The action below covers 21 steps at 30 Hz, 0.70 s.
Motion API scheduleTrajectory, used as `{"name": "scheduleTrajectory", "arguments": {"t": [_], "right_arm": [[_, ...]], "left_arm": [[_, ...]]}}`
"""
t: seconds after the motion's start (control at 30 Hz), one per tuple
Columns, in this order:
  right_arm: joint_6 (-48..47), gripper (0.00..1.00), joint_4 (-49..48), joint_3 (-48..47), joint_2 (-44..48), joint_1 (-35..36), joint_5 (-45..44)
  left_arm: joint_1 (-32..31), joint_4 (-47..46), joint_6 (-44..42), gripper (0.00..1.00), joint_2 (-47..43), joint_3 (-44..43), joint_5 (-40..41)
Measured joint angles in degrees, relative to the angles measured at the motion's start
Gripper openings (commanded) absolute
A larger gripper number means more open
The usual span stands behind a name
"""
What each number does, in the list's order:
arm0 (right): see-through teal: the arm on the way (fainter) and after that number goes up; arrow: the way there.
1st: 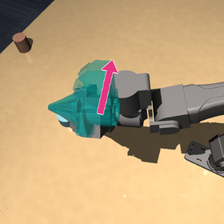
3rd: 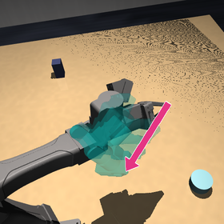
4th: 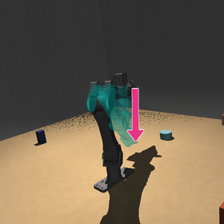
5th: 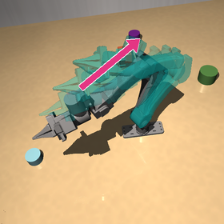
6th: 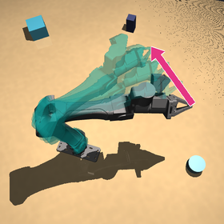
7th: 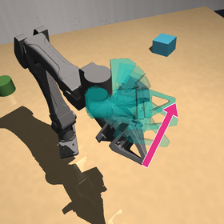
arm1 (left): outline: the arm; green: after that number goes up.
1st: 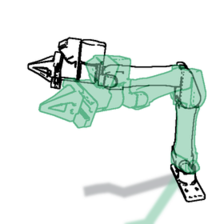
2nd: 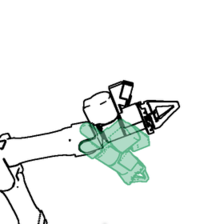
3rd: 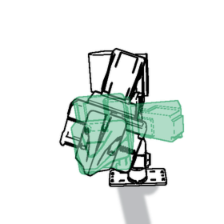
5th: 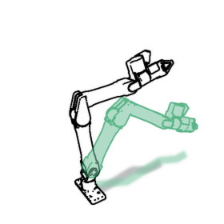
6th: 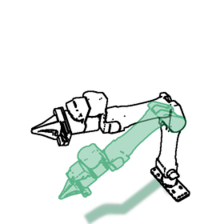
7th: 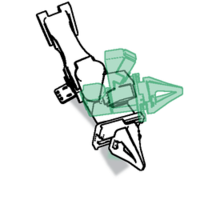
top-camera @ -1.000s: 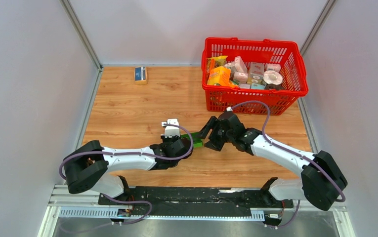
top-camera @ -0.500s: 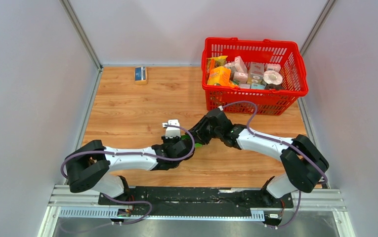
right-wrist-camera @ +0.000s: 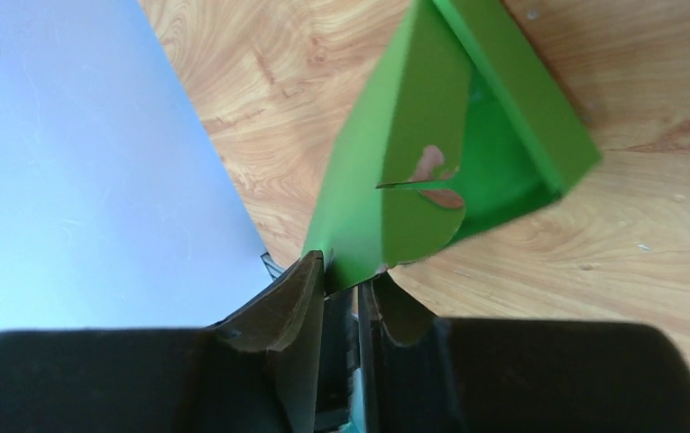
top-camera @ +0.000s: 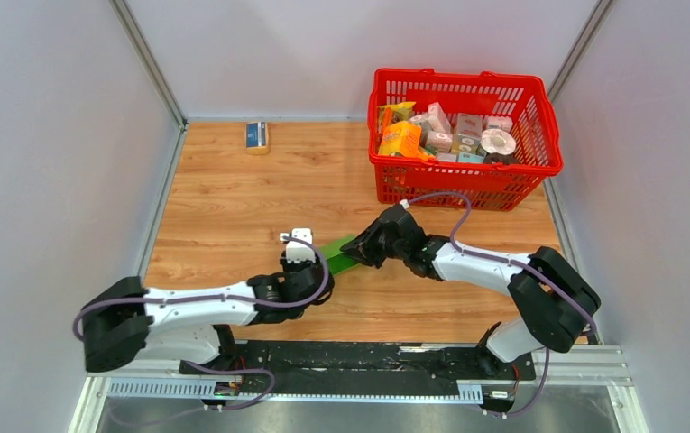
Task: Fold the paper box
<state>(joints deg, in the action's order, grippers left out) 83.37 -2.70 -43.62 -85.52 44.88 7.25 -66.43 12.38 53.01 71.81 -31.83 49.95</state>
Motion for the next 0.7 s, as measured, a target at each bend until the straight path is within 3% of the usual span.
{"name": "scheduleTrajectory", "arguments": {"t": [0.17, 0.37, 0.5, 0.7], "right_arm": [[-0.9, 0.27, -1.9, 3.9, 0.0, 0.0, 0.3], [-6.9, 0.45, -2.3, 8.2, 2.2, -0.1, 1.4], [-14.0, 0.58, -0.5, 8.1, 3.8, -0.8, 3.0], [-25.0, 0.61, 4.2, 6.4, 4.4, -2.6, 6.2]], "left_arm": [[-0.2, 2.1, -2.9, 0.45, -15.8, 5.3, -7.9], [1.6, 3.9, -4.5, 0.42, -26.3, 5.2, -16.9], [7.1, 2.5, -5.0, 0.40, -24.2, 4.3, -23.9], [13.3, -3.8, -5.4, 0.35, -11.8, 1.6, -33.3]]}}
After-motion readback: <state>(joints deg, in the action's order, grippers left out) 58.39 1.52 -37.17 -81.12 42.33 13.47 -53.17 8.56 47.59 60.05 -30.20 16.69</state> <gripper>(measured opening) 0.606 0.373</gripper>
